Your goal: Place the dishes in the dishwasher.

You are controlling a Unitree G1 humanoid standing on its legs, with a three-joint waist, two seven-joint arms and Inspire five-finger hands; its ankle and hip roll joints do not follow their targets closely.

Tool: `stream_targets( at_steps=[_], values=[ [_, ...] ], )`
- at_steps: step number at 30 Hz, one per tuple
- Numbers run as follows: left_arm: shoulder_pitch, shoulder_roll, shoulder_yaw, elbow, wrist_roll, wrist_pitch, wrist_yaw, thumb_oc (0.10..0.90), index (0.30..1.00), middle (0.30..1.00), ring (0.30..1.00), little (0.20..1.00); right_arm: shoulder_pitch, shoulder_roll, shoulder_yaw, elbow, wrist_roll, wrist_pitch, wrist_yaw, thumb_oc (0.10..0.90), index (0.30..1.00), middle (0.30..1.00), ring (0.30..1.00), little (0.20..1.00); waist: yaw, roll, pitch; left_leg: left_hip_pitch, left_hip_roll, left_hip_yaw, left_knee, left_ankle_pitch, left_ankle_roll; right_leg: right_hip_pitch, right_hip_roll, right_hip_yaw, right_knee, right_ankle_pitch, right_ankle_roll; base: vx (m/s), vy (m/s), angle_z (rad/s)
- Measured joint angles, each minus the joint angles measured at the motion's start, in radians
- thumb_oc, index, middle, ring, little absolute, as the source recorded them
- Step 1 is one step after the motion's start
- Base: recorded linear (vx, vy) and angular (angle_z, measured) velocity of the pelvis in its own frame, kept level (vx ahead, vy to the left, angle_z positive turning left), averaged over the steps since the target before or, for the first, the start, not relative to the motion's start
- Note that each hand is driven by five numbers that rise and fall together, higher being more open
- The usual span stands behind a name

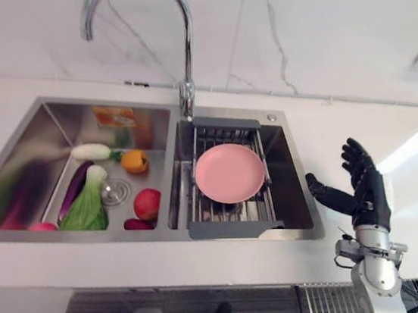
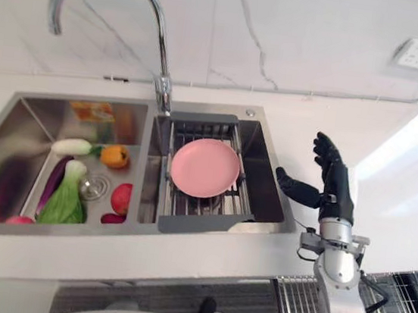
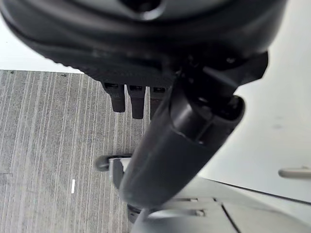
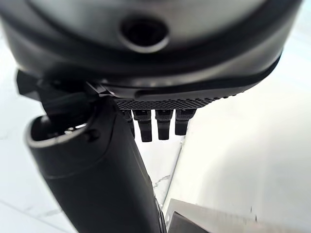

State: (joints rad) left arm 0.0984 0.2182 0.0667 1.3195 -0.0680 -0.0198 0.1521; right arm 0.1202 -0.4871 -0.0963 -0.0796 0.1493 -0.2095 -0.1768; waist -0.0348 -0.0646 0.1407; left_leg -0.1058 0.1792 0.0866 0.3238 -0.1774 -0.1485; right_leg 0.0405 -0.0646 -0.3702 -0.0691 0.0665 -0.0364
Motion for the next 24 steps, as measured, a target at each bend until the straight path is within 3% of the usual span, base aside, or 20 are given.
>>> stream_targets(
  at_steps=[1,2,3,4,5,6,7,9,13,16,24],
  values=[
    [0.006,-0.003,-0.022,-0.001,0.003,0.001,-0.002,0.8,0.9,0.9,0.9,0.9,-0.01,-0.016,0.0,0.0,-0.034,0.0,0.0,0.8,0.9,0.9,0.9,0.9,0.002,0.01,0.006,0.009,0.019,0.025,-0.144,0.042,-0.003,0.014,0.01,0.008,-0.016,0.005,0.011,0.05,0.092,-0.41],
    [0.017,-0.013,-0.042,-0.001,0.01,0.001,-0.011,0.8,0.9,0.9,0.9,0.9,-0.018,-0.026,0.003,0.002,-0.052,0.0,0.007,0.8,0.9,0.9,0.9,0.9,0.015,0.026,0.004,0.052,0.029,0.051,-0.208,0.094,-0.006,0.02,0.015,0.028,-0.022,0.009,0.017,0.06,0.09,-0.33],
    [0.017,-0.013,-0.042,-0.001,0.01,0.001,-0.011,0.8,0.9,0.9,0.9,0.9,-0.018,-0.026,0.003,0.002,-0.052,0.0,0.007,0.8,0.9,0.9,0.9,0.9,0.015,0.026,0.004,0.052,0.029,0.051,-0.208,0.094,-0.006,0.02,0.015,0.028,-0.022,0.009,0.017,0.11,0.144,-0.37],
    [0.026,-0.035,-0.071,0.001,0.054,0.009,-0.021,0.8,0.9,0.9,0.9,0.9,-0.022,-0.053,0.017,-0.002,-0.071,-0.001,0.023,0.8,0.9,0.9,0.9,0.9,-0.001,0.058,0.002,0.148,0.004,0.058,-0.335,0.162,-0.008,0.033,0.03,0.046,-0.027,0.008,0.027,0.06,0.083,-0.1],
    [0.026,-0.035,-0.071,0.001,0.054,0.009,-0.021,0.8,0.9,0.9,0.9,0.9,-0.022,-0.053,0.017,-0.002,-0.071,-0.001,0.023,0.8,0.9,0.9,0.9,0.9,-0.001,0.058,0.002,0.148,0.004,0.058,-0.335,0.162,-0.008,0.033,0.03,0.046,-0.027,0.008,0.027,0.06,0.084,-0.3],
    [0.025,-0.043,-0.086,0.003,0.092,0.011,-0.024,0.8,0.9,0.9,0.9,0.9,-0.019,-0.078,0.024,-0.002,-0.079,0.0,0.042,0.8,0.9,0.9,0.9,0.9,-0.008,0.076,0.003,0.208,-0.014,0.056,-0.401,0.215,0.003,0.035,0.039,0.057,-0.027,0.009,0.034,0.07,0.078,-0.04],
    [0.025,-0.04,-0.086,0.012,0.119,0.018,-0.027,0.8,0.9,0.9,0.9,0.9,-0.01,-0.09,0.023,-0.002,-0.088,0.002,0.055,0.8,0.9,0.9,0.9,0.9,-0.03,0.085,0.001,0.225,-0.017,0.07,-0.422,0.207,0.015,0.042,0.04,0.043,-0.027,0.009,0.043,0.09,0.11,-0.03],
    [0.032,-0.014,-0.088,0.001,0.121,0.02,-0.035,0.8,0.9,0.9,0.9,0.9,0.012,-0.092,0.023,-0.001,-0.112,0.002,0.084,0.8,0.9,0.9,0.9,0.9,-0.031,0.054,0.002,0.239,-0.04,0.071,-0.422,0.197,0.033,0.052,0.017,0.047,-0.028,0.012,0.062,0.07,0.121,0.05],
    [0.025,0.019,-0.087,-0.018,0.122,0.008,-0.045,0.8,0.9,0.9,0.9,0.9,0.013,-0.09,0.032,-0.007,-0.113,0.001,0.136,0.8,0.9,0.9,0.9,0.9,-0.029,0.028,-0.018,0.243,-0.082,0.07,-0.417,0.192,0.065,0.055,-0.024,0.051,-0.029,0.026,0.09,0.02,0.063,0.0],
    [0.005,0.022,-0.089,-0.039,0.122,-0.001,-0.051,0.8,0.9,0.9,0.9,0.9,0.004,-0.09,0.06,-0.015,-0.112,0.001,0.158,0.8,0.9,0.9,0.9,0.9,-0.024,0.031,-0.03,0.245,-0.104,0.077,-0.423,0.191,0.084,0.052,-0.045,0.063,-0.029,0.036,0.106,0.02,0.063,-0.04],
    [0.019,0.016,-0.091,-0.038,0.156,-0.002,-0.059,0.8,0.9,0.9,0.9,0.9,0.001,-0.093,0.101,-0.022,-0.112,0.001,0.203,0.8,0.9,0.9,0.9,0.9,-0.029,0.035,-0.072,0.254,-0.105,0.097,-0.423,0.193,0.092,0.049,-0.046,0.083,-0.033,0.043,0.115,0.01,0.015,-0.09]
  ],
)
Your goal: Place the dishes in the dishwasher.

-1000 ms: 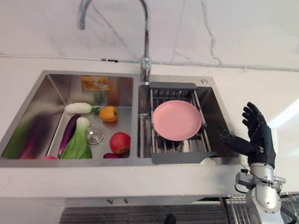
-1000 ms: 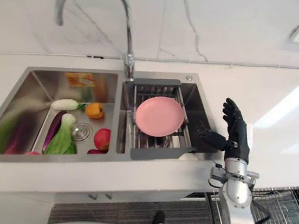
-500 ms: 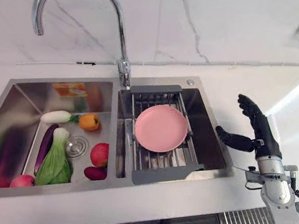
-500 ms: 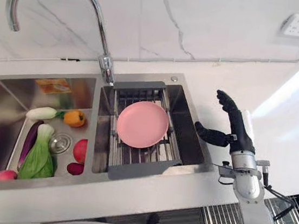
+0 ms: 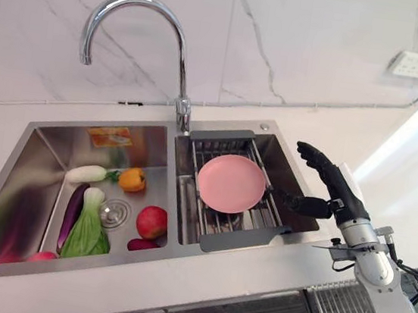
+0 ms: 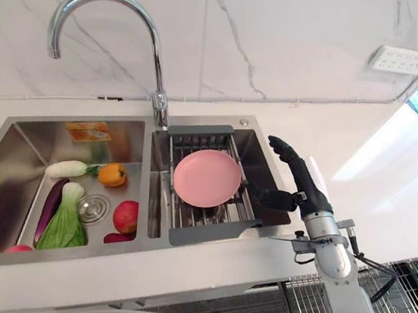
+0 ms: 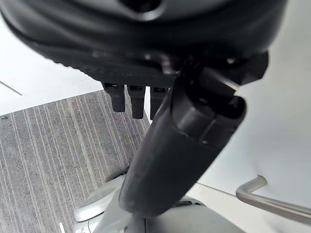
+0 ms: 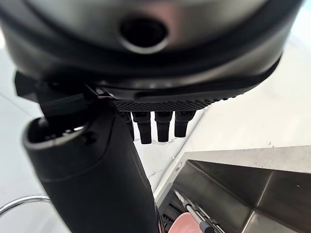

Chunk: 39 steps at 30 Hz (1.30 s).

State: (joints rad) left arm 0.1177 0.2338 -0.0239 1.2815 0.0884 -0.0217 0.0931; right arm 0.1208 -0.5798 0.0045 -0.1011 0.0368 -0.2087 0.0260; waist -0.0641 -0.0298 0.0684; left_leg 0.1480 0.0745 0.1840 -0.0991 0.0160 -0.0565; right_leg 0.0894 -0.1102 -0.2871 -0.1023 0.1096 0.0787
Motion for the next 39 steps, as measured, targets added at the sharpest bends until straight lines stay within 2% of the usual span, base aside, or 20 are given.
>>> stream_targets(
  at_steps=[5,13,17,21,30,39],
  values=[
    [0.017,-0.006,-0.001,-0.001,0.002,-0.004,-0.014,0.8,0.9,0.9,0.9,0.9,0.002,-0.024,-0.001,-0.019,0.0,0.0,0.041,0.8,0.9,0.9,0.9,0.9,0.001,0.008,-0.021,0.001,0.0,0.0,0.0,0.001,0.0,0.0,0.001,0.0,0.0,0.001,0.0,0.0,0.0,0.0],
    [0.015,0.004,-0.004,0.0,0.014,-0.006,-0.022,0.8,0.9,0.9,0.9,0.9,0.006,-0.025,0.011,-0.028,-0.02,0.0,0.069,0.8,0.9,0.9,0.9,0.9,0.002,-0.005,-0.029,0.0,0.0,0.003,0.0,0.002,0.0,-0.003,0.001,0.005,0.001,0.003,0.0,0.0,0.0,0.0],
    [0.015,0.014,-0.013,0.0,0.028,-0.007,-0.03,0.8,0.9,0.9,0.9,0.9,0.002,-0.03,0.105,0.03,-0.077,-0.001,0.079,0.8,0.9,0.9,0.9,0.9,0.003,-0.016,-0.042,0.0,0.002,0.007,0.0,0.002,0.0,-0.004,0.003,0.01,0.0,0.003,0.001,0.0,0.0,0.0],
    [0.015,0.018,-0.033,0.0,0.031,-0.011,-0.03,0.8,0.9,0.9,0.9,0.9,0.0,-0.07,0.144,0.089,-0.149,-0.001,0.079,0.8,0.9,0.9,0.9,0.9,0.011,-0.018,-0.043,0.0,0.002,0.007,0.0,0.002,0.0,-0.003,0.003,0.009,0.0,0.003,0.001,0.0,0.0,0.0],
    [0.016,0.021,-0.047,0.0,0.033,-0.013,-0.034,0.8,0.9,0.9,0.9,0.9,-0.079,-0.13,0.179,0.192,-0.268,-0.01,0.013,0.8,0.9,0.9,0.9,0.9,0.015,-0.014,-0.044,0.004,0.004,0.004,0.0,0.002,0.0,0.0,0.004,0.005,-0.001,0.003,0.001,0.0,0.0,0.0],
    [0.016,0.016,-0.048,0.0,0.034,-0.013,-0.035,0.8,0.9,0.9,0.9,0.9,-0.102,-0.132,0.195,0.209,-0.32,-0.01,-0.018,0.8,0.9,0.9,0.9,0.9,0.024,-0.007,-0.043,0.004,0.004,0.001,0.0,0.003,0.0,0.001,0.004,-0.001,-0.001,0.003,0.001,0.0,0.0,0.0]
  ],
)
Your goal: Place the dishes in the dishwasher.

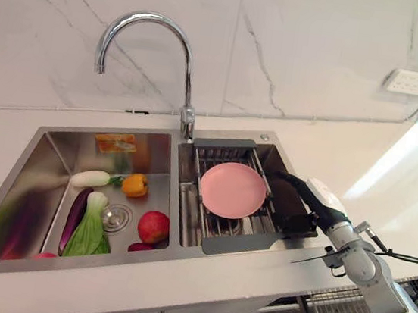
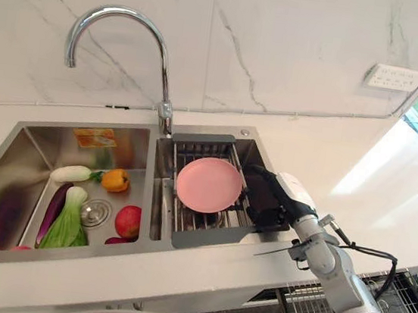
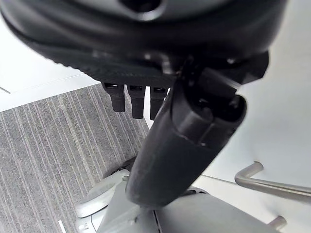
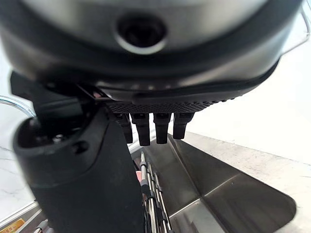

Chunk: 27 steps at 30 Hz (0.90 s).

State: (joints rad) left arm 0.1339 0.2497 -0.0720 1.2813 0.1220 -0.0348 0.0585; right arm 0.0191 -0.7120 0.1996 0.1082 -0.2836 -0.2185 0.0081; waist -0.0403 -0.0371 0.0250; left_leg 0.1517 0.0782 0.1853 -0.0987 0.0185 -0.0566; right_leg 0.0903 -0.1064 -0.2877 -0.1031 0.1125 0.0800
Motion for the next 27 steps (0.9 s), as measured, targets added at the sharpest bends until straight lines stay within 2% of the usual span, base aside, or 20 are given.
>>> stream_targets(
  at_steps=[4,15,27],
  values=[
    [-0.005,-0.001,-0.03,-0.002,0.002,-0.001,0.001,0.8,0.9,0.9,0.9,0.9,-0.056,-0.03,0.062,0.025,-0.036,0.001,-0.023,0.8,0.9,0.9,0.9,0.9,0.005,0.009,0.004,0.0,0.0,-0.002,0.0,0.002,0.0,0.001,0.0,-0.002,0.0,0.0,0.0,0.0,0.0,0.0],
    [-0.003,-0.002,-0.029,-0.003,0.005,-0.007,0.009,0.8,0.9,0.9,0.9,0.9,-0.116,-0.031,0.145,0.084,-0.121,0.014,-0.06,0.8,0.9,0.9,0.9,0.9,0.034,0.013,0.019,-0.008,0.0,-0.008,0.0,0.002,0.0,-0.001,0.0,-0.009,0.0,0.0,0.0,0.0,0.0,0.0],
    [0.005,-0.002,-0.029,-0.001,0.005,-0.007,0.022,0.8,0.9,0.9,0.9,0.9,-0.182,-0.065,0.233,0.104,-0.204,0.022,-0.075,0.8,0.9,0.9,0.9,0.9,0.035,-0.005,0.037,-0.012,0.0,-0.016,0.0,0.005,0.001,0.0,0.0,-0.016,0.0,0.0,0.0,0.0,0.0,0.01]
  ],
)
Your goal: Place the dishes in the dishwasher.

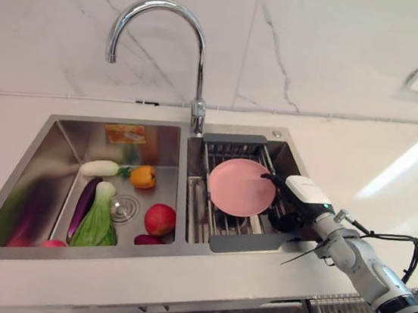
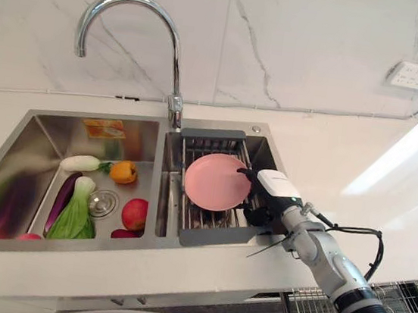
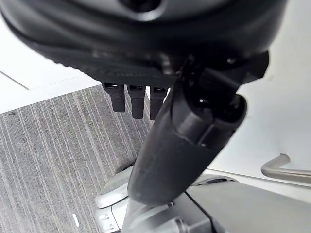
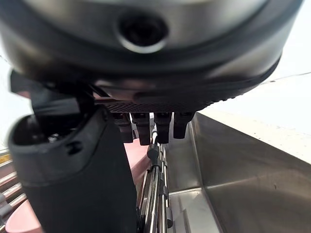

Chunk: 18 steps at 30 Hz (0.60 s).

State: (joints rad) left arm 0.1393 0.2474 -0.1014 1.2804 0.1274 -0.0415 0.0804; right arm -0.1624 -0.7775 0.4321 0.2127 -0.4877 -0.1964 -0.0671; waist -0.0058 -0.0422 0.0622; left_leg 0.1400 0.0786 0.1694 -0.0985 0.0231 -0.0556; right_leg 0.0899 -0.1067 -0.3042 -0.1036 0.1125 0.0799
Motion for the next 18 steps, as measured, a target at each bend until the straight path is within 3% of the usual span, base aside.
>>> stream_targets(
  at_steps=[12,18],
  values=[
    [-0.003,-0.001,-0.012,-0.002,0.004,0.0,0.003,0.8,0.9,0.9,0.9,0.9,-0.01,0.031,0.022,0.015,-0.028,0.025,-0.031,0.8,0.9,0.9,0.9,0.9,-0.002,0.005,0.003,0.0,0.0,0.0,0.0,0.001,0.0,0.0,0.0,0.001,0.0,0.0,0.0,0.0,0.0,0.0],
    [-0.002,-0.003,-0.012,-0.009,0.045,0.0,0.011,0.8,0.9,0.9,0.9,0.9,-0.011,0.032,0.028,0.014,-0.133,0.03,-0.068,0.8,0.9,0.9,0.9,0.9,0.0,0.006,0.003,0.0,0.001,0.0,0.0,0.001,0.001,0.0,0.0,0.001,0.0,0.0,0.0,0.0,0.0,0.0]
  ],
)
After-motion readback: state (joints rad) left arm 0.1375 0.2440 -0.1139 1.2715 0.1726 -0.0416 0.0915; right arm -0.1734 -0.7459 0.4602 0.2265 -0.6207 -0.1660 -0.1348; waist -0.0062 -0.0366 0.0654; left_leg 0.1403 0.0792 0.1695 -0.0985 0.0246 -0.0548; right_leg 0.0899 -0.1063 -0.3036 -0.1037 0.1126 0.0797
